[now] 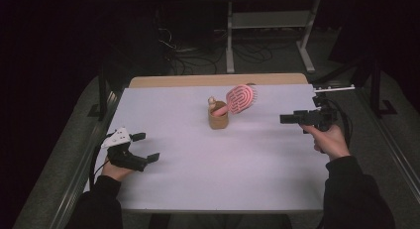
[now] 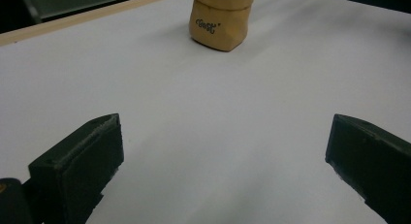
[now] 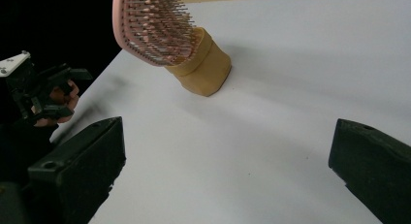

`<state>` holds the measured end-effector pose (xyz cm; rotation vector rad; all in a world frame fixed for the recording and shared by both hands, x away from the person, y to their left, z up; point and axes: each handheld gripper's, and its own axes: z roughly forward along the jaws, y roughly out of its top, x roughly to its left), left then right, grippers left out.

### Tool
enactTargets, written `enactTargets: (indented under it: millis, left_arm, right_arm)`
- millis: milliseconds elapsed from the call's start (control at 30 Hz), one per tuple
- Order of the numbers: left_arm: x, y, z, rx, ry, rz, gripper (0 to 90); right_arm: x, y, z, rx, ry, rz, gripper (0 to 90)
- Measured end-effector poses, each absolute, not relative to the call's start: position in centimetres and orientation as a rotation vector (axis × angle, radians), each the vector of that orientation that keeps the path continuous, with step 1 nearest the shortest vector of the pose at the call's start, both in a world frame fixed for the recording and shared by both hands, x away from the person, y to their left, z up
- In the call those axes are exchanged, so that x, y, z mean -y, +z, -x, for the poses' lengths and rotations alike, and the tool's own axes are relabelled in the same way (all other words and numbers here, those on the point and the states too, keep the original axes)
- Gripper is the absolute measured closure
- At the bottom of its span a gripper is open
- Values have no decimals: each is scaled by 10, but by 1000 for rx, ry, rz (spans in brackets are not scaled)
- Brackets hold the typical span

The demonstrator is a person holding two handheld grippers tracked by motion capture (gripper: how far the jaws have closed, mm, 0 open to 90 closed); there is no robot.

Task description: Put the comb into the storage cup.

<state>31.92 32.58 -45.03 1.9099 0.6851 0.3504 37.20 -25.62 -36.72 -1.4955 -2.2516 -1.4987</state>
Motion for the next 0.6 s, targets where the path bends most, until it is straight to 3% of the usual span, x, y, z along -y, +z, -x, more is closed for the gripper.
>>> enactTargets:
  millis: [600]
  left_arm:
    - [-327, -450, -318, -687, 343, -1915, 0]
  right_arm:
    - [263, -386, -340, 2377, -1551, 1486, 19]
